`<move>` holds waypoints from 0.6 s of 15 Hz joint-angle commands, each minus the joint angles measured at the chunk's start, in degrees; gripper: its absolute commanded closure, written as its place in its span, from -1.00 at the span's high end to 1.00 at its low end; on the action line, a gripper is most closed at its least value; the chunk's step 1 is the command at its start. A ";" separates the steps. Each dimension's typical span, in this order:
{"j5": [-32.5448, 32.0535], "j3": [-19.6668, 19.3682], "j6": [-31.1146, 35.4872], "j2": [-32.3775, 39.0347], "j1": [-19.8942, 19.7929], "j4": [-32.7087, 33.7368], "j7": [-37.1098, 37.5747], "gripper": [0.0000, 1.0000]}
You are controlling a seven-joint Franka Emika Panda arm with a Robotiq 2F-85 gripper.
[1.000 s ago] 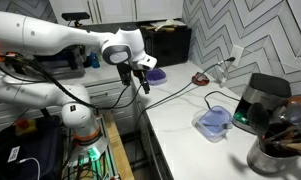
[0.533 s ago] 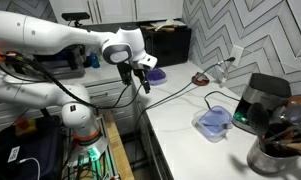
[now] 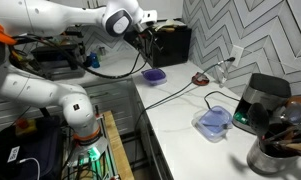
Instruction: Pick the white utensil and put it in the metal utensil holding bucket
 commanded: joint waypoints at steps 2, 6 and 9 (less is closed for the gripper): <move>2.22 0.13 10.93 11.65 3.27 16.74 -0.80 1.00; 1.80 0.73 14.62 12.81 3.86 19.98 -0.38 1.00; 2.24 0.58 15.44 15.75 4.55 23.05 -0.74 1.00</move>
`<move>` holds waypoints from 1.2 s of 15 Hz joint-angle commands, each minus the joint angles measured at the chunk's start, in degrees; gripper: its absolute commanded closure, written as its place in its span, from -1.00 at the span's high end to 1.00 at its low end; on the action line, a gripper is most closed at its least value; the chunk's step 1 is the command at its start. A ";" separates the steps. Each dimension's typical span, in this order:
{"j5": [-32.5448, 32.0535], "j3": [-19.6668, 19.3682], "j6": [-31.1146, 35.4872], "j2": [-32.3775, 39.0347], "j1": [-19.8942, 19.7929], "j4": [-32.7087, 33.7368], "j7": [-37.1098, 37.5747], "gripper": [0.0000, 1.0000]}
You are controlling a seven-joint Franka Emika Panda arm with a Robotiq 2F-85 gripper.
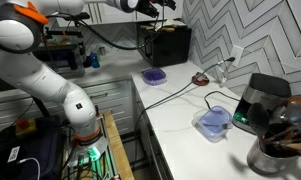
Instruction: Pick the white utensil and put it in the metal utensil holding bucket
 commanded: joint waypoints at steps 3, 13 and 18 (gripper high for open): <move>0.32 0.35 -0.01 0.25 -0.47 0.22 -0.28 1.00; 15.45 4.60 -20.78 29.26 8.84 34.61 -15.69 1.00; 14.20 5.07 -22.18 31.24 8.89 36.18 -15.86 1.00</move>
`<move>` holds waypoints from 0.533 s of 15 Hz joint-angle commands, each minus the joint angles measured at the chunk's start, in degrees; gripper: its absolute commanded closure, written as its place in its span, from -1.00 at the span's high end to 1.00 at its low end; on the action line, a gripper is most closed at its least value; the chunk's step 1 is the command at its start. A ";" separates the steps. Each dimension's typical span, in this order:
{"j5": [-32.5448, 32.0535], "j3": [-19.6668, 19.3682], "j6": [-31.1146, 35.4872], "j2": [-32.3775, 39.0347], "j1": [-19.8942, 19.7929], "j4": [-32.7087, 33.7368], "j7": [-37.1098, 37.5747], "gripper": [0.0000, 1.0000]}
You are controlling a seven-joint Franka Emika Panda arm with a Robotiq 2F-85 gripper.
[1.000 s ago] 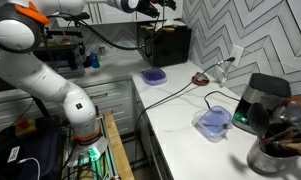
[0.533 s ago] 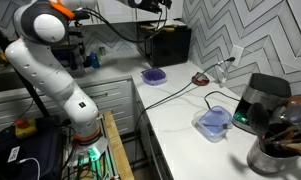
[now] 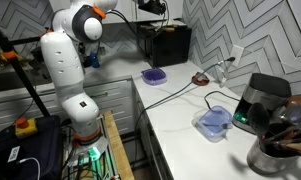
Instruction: Pick the white utensil and put it in the metal utensil holding bucket
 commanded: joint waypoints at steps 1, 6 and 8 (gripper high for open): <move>0.05 0.00 -0.22 0.43 -0.13 0.68 -0.20 1.00; 4.55 0.37 -7.93 7.18 -0.15 4.73 5.38 1.00; 5.09 0.67 -5.50 9.98 0.07 6.68 3.48 1.00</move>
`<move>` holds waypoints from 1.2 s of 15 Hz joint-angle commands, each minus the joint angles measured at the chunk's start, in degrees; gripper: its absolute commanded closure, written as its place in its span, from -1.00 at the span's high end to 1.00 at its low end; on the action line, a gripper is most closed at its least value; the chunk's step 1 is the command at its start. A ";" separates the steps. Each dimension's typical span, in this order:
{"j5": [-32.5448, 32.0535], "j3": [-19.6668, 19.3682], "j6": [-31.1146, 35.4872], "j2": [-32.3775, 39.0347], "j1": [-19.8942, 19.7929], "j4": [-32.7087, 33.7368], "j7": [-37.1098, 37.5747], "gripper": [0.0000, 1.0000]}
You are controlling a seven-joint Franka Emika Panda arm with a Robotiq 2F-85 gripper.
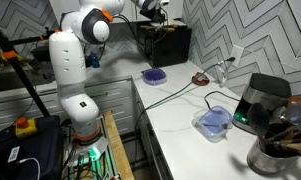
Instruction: Pick the white utensil and put it in the metal utensil holding bucket
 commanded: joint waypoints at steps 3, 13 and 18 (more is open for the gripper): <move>-2.02 -0.18 0.13 8.32 0.88 9.22 2.62 0.81; -16.34 4.30 -6.26 22.29 1.29 29.17 15.13 0.39; -18.88 4.20 -8.38 26.95 2.78 36.19 16.87 -0.10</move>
